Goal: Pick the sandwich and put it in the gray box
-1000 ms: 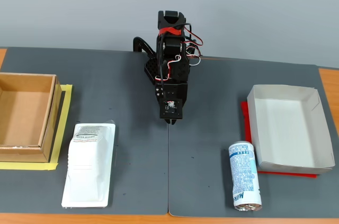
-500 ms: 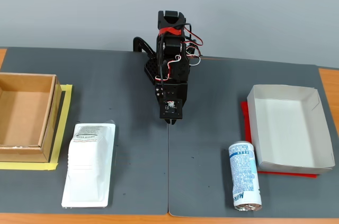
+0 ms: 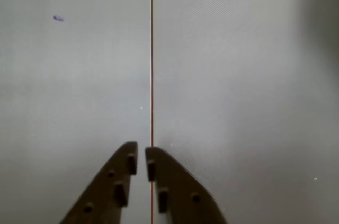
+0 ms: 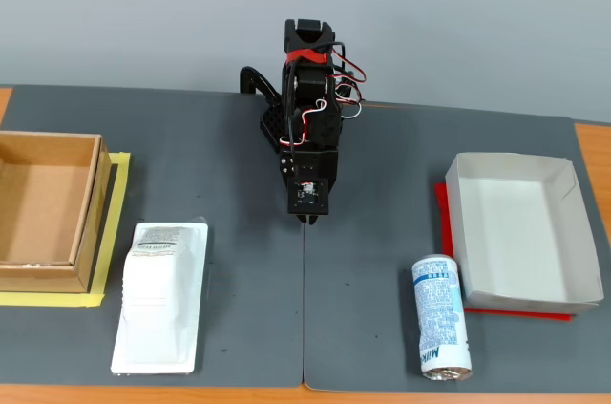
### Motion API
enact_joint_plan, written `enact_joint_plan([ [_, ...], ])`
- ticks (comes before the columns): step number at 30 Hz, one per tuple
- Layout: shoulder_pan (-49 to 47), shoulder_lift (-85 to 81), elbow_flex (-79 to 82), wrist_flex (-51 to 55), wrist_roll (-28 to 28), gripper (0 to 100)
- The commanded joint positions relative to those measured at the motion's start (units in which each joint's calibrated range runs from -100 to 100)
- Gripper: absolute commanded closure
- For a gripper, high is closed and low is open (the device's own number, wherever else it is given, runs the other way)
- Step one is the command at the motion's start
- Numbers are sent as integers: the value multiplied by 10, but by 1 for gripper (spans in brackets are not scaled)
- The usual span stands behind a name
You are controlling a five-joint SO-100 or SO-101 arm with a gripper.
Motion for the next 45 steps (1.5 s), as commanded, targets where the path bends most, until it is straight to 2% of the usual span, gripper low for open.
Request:
enact_joint_plan([
  [1, -1, -2, -8, 1, 3, 98],
  [14, 0, 11, -17, -1, 2, 98],
  [18, 0, 63, -60, -5, 3, 98],
  [35, 27, 465, -507, 0, -1, 98],
  [45, 89, 635, -658, 1, 4, 98],
])
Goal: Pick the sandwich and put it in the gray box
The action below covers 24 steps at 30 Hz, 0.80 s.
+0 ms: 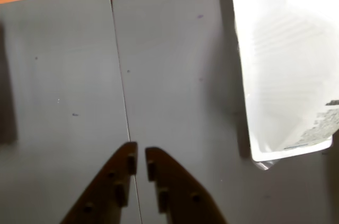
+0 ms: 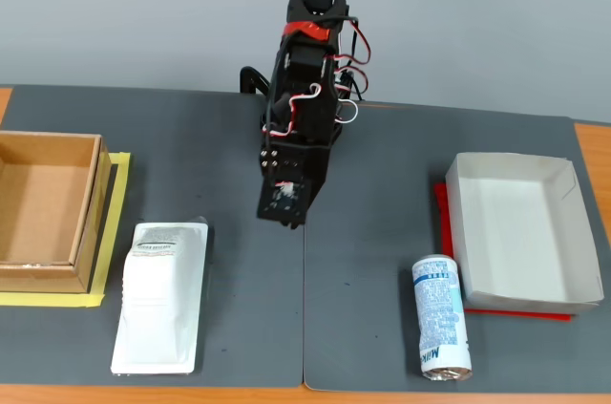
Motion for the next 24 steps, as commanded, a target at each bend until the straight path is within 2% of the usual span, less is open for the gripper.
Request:
enact_joint_plan([
  [1, 25, 40, -63, 1, 6, 98],
  [24, 137, 241, -251, 0, 149, 98],
])
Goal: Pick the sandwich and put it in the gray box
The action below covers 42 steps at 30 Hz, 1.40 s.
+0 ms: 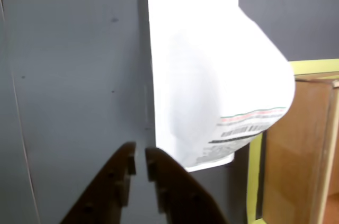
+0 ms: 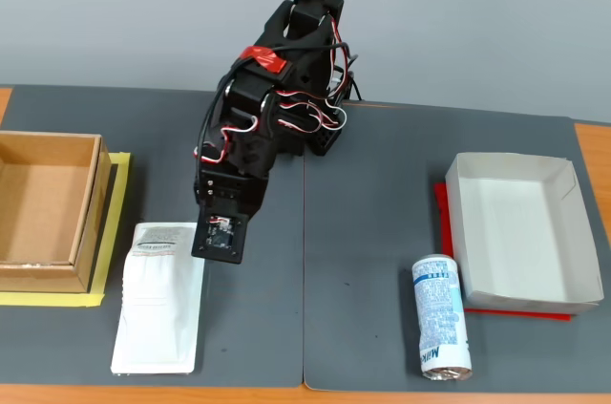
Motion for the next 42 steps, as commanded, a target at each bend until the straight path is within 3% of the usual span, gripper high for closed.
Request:
enact_joint_plan([
  [1, 14, 15, -60, 0, 23, 98],
  [14, 55, 95, -169, 1, 110, 98],
  [30, 81, 162, -226, 1, 119, 97],
  [32, 80, 162, -221, 1, 118, 93],
  [38, 75, 162, -221, 28, 120, 62],
  [42, 63, 163, -220, 54, 119, 55],
])
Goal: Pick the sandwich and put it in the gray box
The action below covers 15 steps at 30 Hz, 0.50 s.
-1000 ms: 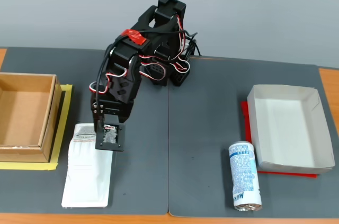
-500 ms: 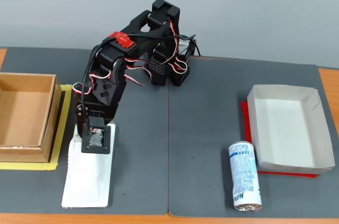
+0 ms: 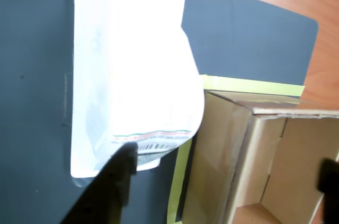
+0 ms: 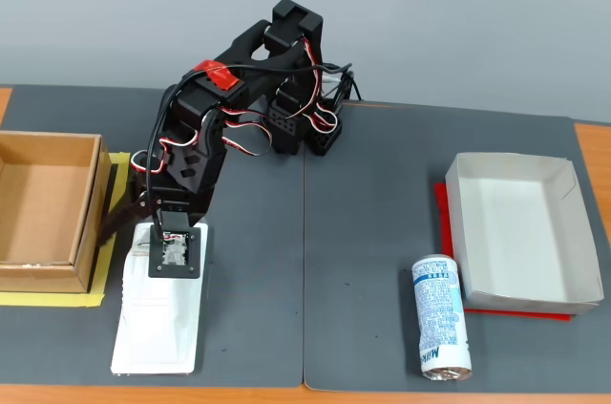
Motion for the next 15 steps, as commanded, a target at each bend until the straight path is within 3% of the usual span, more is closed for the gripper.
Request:
enact_joint_plan([
  [1, -18, -6, -20, 21, -1, 54],
  [15, -50, 15, 2, 24, -2, 54],
])
